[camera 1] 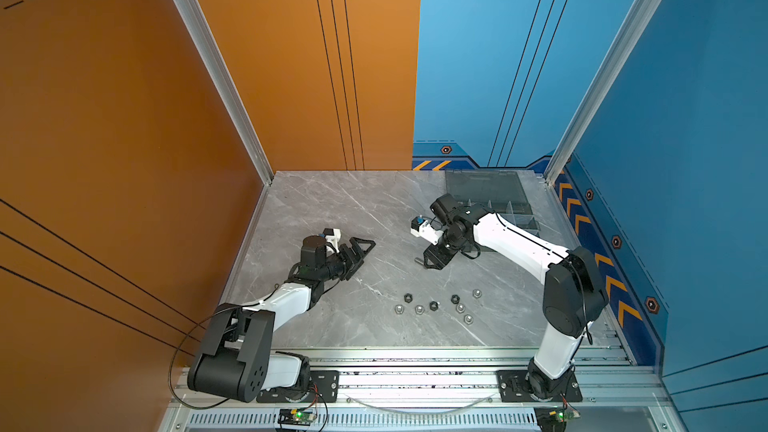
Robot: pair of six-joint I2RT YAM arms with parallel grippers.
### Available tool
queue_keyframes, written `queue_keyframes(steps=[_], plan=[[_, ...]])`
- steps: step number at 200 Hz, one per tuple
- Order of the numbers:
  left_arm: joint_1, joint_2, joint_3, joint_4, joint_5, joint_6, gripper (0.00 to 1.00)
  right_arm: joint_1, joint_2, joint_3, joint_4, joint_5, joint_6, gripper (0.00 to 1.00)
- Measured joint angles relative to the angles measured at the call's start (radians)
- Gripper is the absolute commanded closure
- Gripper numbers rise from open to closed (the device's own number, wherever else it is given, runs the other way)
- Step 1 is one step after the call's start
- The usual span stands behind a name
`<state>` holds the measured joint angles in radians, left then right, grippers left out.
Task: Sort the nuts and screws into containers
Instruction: 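Lower the right gripper and grasp a black hex nut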
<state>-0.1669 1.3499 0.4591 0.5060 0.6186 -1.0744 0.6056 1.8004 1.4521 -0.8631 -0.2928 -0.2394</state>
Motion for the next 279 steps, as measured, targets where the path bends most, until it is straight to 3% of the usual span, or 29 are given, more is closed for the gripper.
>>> queue_keyframes(steps=[82, 130, 178, 279], plan=[[0.023, 0.000, -0.021, 0.000, 0.002, 0.000, 0.02, 0.123, 0.002, -0.093, 0.096, -0.007, 0.203, 0.45], [0.028, 0.000, -0.026, 0.000, 0.011, 0.000, 0.02, 0.192, 0.035, -0.101, 0.125, -0.006, 0.243, 0.45], [0.031, 0.000, -0.028, 0.000, 0.012, 0.000, 0.02, 0.209, 0.081, -0.103, 0.133, 0.029, 0.293, 0.45], [0.041, -0.008, -0.034, 0.000, 0.015, 0.000, 0.02, 0.235, 0.141, -0.103, 0.150, 0.063, 0.553, 0.46]])
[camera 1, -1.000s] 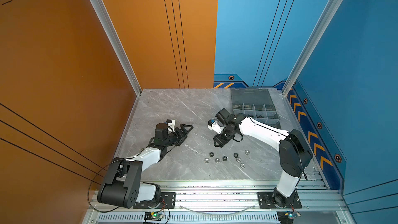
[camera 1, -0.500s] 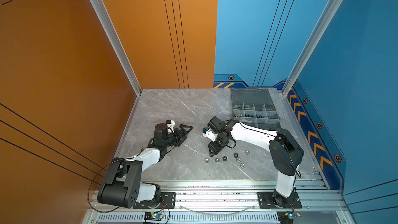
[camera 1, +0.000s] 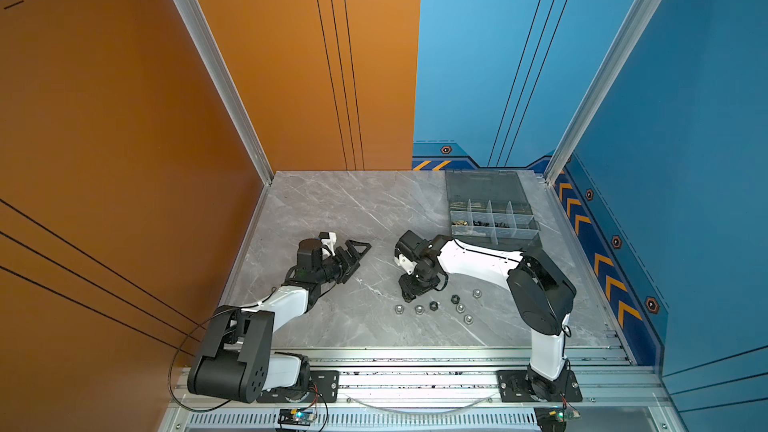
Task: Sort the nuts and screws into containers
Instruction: 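Lower the right gripper and grasp a black hex nut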
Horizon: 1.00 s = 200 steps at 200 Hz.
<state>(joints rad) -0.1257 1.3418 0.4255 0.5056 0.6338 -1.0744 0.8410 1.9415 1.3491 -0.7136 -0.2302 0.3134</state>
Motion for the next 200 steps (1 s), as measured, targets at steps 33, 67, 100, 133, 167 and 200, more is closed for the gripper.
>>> queue_keyframes(steps=[33, 67, 100, 133, 167, 200], plan=[[0.001, -0.001, 0.000, 0.000, 0.000, 0.000, 0.02, 0.009, 0.021, 0.001, -0.001, 0.007, 0.028, 0.48], [0.002, -0.001, 0.000, 0.000, 0.000, 0.000, 0.02, 0.028, 0.031, 0.023, -0.008, 0.027, 0.037, 0.51], [0.002, -0.001, 0.000, 0.000, 0.000, 0.000, 0.02, 0.042, 0.054, 0.052, -0.018, 0.053, 0.052, 0.60], [0.002, -0.001, 0.000, 0.000, 0.000, 0.000, 0.02, 0.047, 0.064, 0.063, -0.039, 0.074, 0.055, 0.61], [0.002, -0.001, 0.000, 0.000, 0.000, 0.000, 0.02, 0.055, 0.066, 0.066, -0.062, 0.102, 0.055, 0.62], [0.002, -0.001, 0.000, 0.000, 0.000, 0.000, 0.02, 0.059, 0.066, 0.066, -0.071, 0.120, 0.056, 0.71]])
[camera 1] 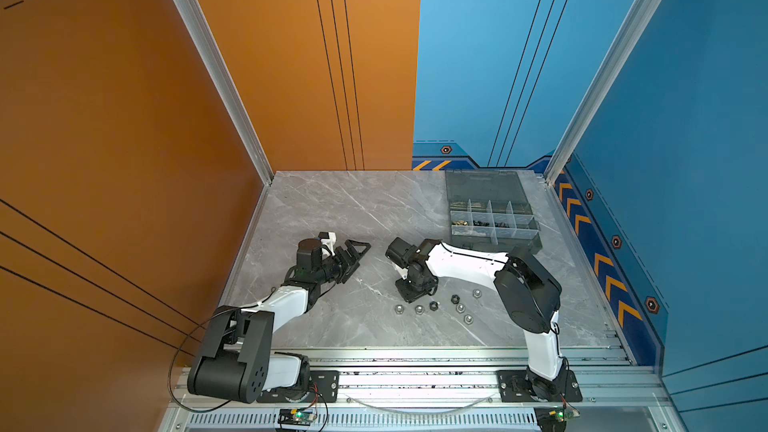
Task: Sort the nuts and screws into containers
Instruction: 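Lower the right gripper and grasp a black hex nut, then lift the black nut and carry it over an empty organizer compartment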
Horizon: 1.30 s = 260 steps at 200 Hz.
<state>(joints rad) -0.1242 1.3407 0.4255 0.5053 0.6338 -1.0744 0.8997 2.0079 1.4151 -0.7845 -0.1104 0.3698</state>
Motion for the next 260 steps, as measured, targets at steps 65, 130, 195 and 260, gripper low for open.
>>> queue_keyframes(steps=[65, 130, 195, 260], plan=[[0.000, 0.000, 0.000, 0.000, 0.000, 0.000, 0.02, -0.027, -0.003, 0.001, 0.002, -0.031, 0.001, 0.98], [-0.001, 0.000, 0.003, 0.000, 0.001, -0.005, 0.02, -0.284, -0.197, -0.027, 0.011, -0.164, -0.060, 1.00], [-0.023, 0.018, 0.024, 0.000, 0.000, -0.008, 0.02, -0.778, -0.243, 0.075, 0.005, -0.172, -0.127, 1.00], [-0.034, 0.025, 0.037, 0.001, 0.000, -0.008, 0.02, -0.998, -0.039, 0.280, -0.001, -0.068, -0.126, 0.99]])
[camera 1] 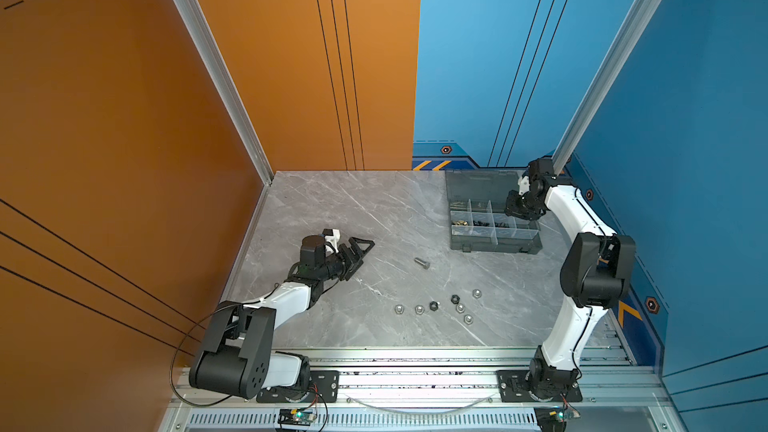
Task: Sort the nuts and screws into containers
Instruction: 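Lift the black nut and carry it over an empty organizer compartment, then lower the black nut into the compartment and open the right gripper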
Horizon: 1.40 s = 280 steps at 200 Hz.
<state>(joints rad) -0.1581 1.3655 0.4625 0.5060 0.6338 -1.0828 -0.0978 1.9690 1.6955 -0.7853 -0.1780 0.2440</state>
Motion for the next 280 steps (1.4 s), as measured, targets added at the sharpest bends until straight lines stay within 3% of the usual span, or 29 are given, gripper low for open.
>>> queue_keyframes(steps=[74, 147, 229, 280], plan=[[0.000, -0.002, 0.000, 0.000, 0.000, -0.007, 0.02, -0.070, 0.092, 0.066, -0.032, 0.105, -0.002, 0.98], [-0.001, -0.006, 0.000, 0.000, 0.000, -0.008, 0.02, -0.099, 0.179, 0.137, -0.053, 0.130, -0.019, 0.93], [-0.007, -0.021, 0.000, 0.000, -0.001, -0.010, 0.02, -0.094, 0.209, 0.141, -0.078, 0.129, -0.054, 0.57], [-0.007, -0.025, 0.000, 0.000, -0.001, -0.010, 0.02, -0.084, 0.179, 0.139, -0.108, 0.095, -0.085, 0.53]])
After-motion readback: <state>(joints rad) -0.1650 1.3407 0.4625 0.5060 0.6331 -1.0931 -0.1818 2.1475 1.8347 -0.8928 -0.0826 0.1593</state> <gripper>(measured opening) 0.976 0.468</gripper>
